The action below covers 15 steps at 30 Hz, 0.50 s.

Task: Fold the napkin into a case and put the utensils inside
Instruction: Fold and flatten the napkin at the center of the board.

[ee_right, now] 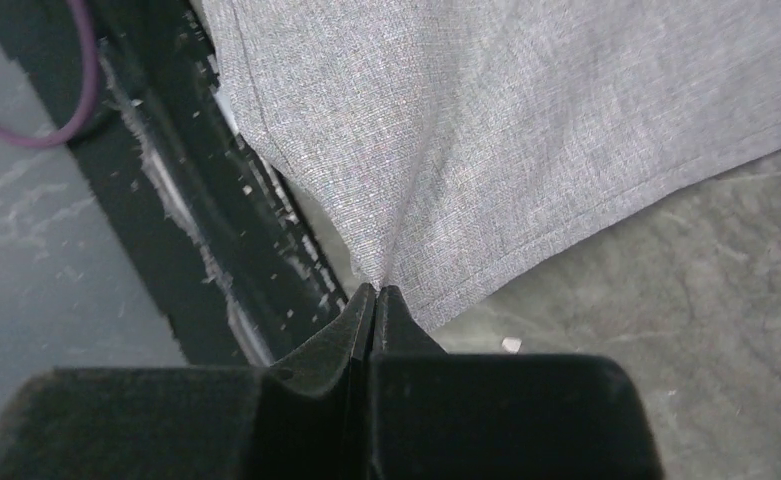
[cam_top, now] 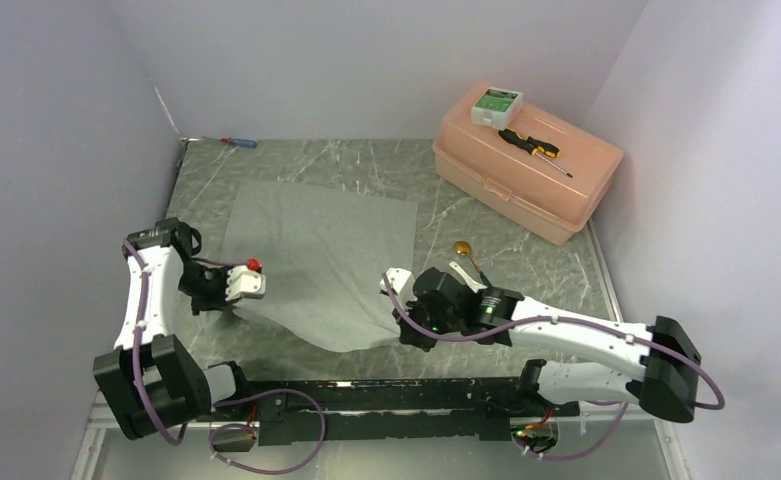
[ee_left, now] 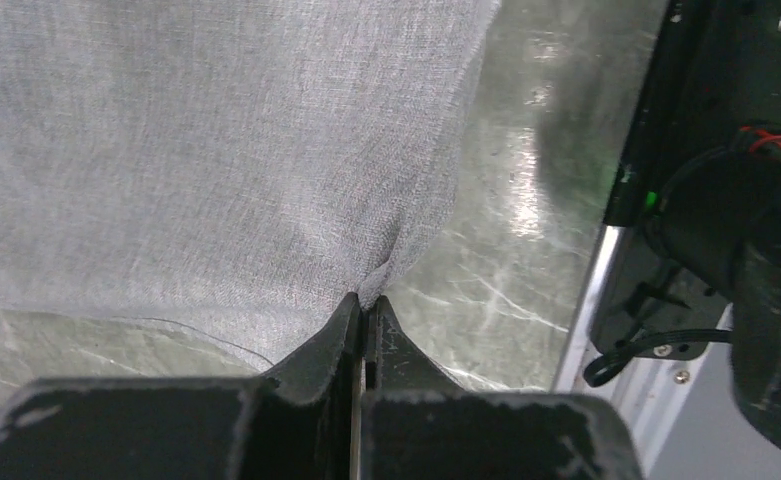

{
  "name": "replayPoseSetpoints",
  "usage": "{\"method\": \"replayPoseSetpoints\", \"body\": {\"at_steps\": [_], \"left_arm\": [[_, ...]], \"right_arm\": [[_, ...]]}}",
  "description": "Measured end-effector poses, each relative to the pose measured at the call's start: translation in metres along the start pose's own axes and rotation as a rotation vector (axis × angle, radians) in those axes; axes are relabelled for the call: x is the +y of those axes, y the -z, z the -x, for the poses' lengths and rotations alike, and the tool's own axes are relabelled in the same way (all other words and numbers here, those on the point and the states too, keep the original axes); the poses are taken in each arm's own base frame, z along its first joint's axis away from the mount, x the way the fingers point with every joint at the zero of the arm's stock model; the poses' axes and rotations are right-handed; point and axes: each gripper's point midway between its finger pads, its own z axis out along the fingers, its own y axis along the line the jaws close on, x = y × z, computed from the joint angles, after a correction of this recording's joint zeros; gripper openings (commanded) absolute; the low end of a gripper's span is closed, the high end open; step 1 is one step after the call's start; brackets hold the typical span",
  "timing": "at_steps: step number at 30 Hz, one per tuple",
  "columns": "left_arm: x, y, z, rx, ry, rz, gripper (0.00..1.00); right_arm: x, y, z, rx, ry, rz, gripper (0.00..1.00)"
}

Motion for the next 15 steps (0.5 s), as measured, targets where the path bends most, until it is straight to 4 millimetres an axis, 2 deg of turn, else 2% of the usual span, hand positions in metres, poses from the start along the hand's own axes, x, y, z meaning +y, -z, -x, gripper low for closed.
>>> {"method": "replayPoseSetpoints", "body": {"at_steps": [5, 9, 12, 15], "left_arm": [[-0.018, 0.008, 0.006, 0.008, -0.009, -0.015, 0.03], [-0.016, 0.013, 0.008, 0.008, -0.01, -0.013, 0.03], [0.001, 0.021, 0.011, 0.0, -0.02, 0.044, 0.03], [0.033, 0.024, 0.017, -0.028, -0.028, 0.157, 0.03]], "right_arm": [[0.014, 0.023, 0.0, -0.006, -0.003, 0.047, 0.0], [0.012, 0.021, -0.002, 0.034, -0.001, 0.033, 0.0], [0.002, 0.012, 0.007, 0.061, 0.001, -0.013, 0.0], [-0.015, 0.006, 0.022, 0.046, -0.022, -0.049, 0.0]]}}
